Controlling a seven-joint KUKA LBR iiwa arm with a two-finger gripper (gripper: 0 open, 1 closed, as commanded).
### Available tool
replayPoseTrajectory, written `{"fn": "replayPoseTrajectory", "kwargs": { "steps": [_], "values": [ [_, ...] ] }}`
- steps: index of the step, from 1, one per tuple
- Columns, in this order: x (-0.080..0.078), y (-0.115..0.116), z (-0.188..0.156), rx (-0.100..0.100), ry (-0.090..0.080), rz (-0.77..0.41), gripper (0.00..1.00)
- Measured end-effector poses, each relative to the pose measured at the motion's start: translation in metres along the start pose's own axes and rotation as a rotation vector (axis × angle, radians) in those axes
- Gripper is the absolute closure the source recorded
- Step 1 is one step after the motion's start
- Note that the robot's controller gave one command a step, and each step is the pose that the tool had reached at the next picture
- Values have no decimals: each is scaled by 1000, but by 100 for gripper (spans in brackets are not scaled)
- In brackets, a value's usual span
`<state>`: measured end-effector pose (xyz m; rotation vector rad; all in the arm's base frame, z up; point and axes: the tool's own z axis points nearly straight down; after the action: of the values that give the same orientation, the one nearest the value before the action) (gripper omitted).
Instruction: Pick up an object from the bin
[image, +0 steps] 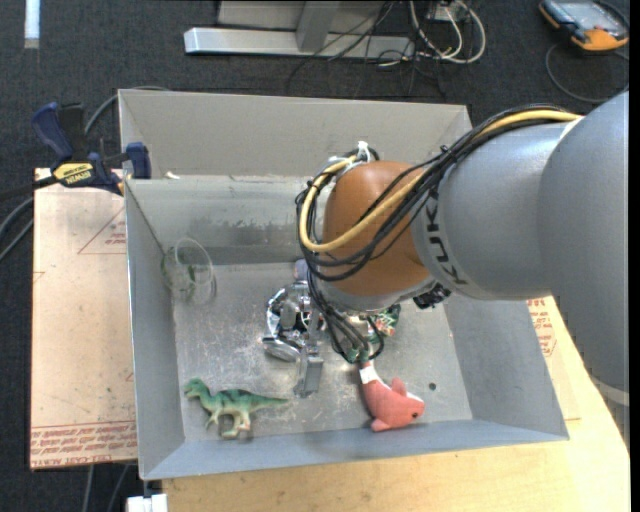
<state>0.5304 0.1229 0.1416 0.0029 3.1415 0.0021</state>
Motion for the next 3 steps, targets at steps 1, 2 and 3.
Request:
{"fn": "replayPoseTrajectory", "kwargs": {
  "steps": [1, 2, 3],
  "values": [
    [0, 0, 0, 0, 0, 0, 0],
    [-26, -19, 58, -3, -9, -89, 0],
    [-43, -17, 70, -3, -7, -281, 100]
  ]
}}
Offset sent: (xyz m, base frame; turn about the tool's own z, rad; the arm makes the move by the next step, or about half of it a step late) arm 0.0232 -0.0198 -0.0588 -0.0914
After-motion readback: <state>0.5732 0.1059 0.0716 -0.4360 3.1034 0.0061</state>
